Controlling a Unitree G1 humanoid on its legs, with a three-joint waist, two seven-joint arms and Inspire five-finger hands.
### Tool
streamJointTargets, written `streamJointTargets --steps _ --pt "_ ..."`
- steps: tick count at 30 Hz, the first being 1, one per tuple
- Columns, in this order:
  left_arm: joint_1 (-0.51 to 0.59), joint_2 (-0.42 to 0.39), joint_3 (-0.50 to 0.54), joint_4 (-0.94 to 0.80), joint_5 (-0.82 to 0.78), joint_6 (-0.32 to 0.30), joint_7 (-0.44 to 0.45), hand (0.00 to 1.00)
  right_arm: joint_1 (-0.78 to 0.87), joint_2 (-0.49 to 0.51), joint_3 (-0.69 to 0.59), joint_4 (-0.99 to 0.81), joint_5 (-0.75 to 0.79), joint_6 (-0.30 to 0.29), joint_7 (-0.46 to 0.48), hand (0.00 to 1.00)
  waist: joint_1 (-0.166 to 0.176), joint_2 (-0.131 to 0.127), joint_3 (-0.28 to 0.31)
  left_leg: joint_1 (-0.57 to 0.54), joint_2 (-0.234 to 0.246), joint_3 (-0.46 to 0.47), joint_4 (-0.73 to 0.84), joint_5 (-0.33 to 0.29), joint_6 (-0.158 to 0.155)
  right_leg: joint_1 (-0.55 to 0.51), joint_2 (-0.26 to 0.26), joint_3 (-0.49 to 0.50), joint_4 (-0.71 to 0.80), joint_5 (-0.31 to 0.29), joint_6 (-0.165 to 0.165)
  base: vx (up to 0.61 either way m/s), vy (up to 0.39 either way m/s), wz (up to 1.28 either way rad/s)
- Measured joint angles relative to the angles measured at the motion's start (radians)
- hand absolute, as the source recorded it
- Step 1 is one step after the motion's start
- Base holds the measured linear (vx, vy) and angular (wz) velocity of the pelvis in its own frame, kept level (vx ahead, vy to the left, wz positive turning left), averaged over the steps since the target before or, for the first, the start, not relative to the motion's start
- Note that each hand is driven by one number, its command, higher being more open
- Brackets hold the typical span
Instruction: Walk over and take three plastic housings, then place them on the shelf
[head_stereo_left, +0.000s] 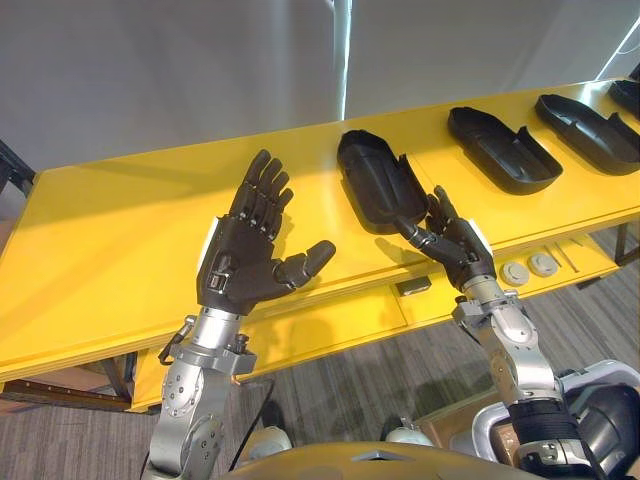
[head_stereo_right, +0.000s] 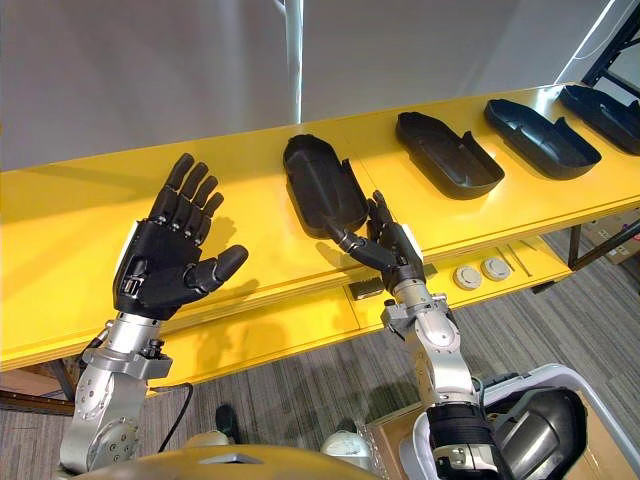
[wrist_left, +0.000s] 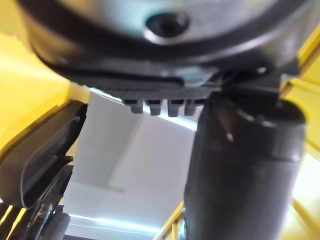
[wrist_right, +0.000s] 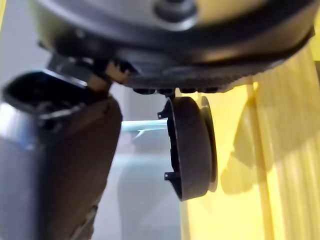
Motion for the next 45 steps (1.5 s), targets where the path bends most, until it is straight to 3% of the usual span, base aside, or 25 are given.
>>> streamJointTargets --steps 21,25,28,31,36,40,45 --pt "0.0 0.0 0.0 0.0 0.001 0.0 -0.005 1.0 0.001 0.0 0.001 0.0 -0.002 0.001 0.024 1.0 0.001 0.011 -0.006 0.006 0.0 -0.002 0.0 0.0 0.0 0.008 0.0 -0.001 -0.001 0.0 0.0 0.0 0.0 0.0" --pt "0.0 0.0 0.0 0.0 0.002 0.0 -0.005 1.0 0.001 0.0 0.019 0.0 -0.068 -0.019 -0.034 1.0 0.002 0.011 -0.007 0.006 0.0 -0.002 0.0 0.0 0.0 0.008 0.0 0.0 -0.001 0.0 0.0 0.0 0.0 0.0" --pt "0.001 0.0 0.0 0.0 0.002 0.0 -0.005 1.0 0.001 0.001 0.021 -0.004 -0.149 -0.066 -0.106 1.0 0.004 0.012 -0.007 0.006 0.0 -0.002 0.0 0.0 0.0 0.008 0.0 0.0 -0.002 0.0 0.0 0.0 0.0 0.0" --pt "0.005 0.0 -0.001 0.0 0.002 0.0 -0.003 1.0 0.007 0.006 0.012 -0.098 -0.182 -0.094 -0.162 1.0 0.002 0.013 -0.008 0.005 0.0 -0.001 0.0 -0.001 -0.001 0.008 0.001 0.001 -0.003 0.0 0.0 0.0 0.0 0.0" --pt "0.007 -0.001 -0.007 0.0 0.001 0.0 0.01 1.0 0.048 0.014 -0.01 -0.371 -0.286 -0.195 -0.196 1.0 0.002 0.014 -0.009 0.006 0.002 0.015 0.0 -0.003 -0.004 -0.003 0.002 0.018 -0.003 0.0 0.0 0.0 0.0 -0.08" --pt "0.008 -0.001 -0.032 0.0 0.001 0.0 0.041 1.0 0.118 0.034 0.0 -0.502 -0.303 -0.219 -0.175 1.0 -0.004 0.014 -0.009 0.008 0.003 0.027 0.0 -0.007 -0.006 -0.009 0.002 0.031 -0.003 0.0 0.0 0.02 -0.001 -0.09" --pt "0.01 -0.001 -0.044 0.0 0.0 0.0 0.075 1.0 0.201 0.044 0.04 -0.521 -0.261 -0.198 -0.114 1.0 -0.007 0.014 -0.009 0.008 0.006 0.048 0.0 -0.015 -0.009 -0.023 0.004 0.049 -0.003 0.001 0.001 0.01 -0.001 -0.12"
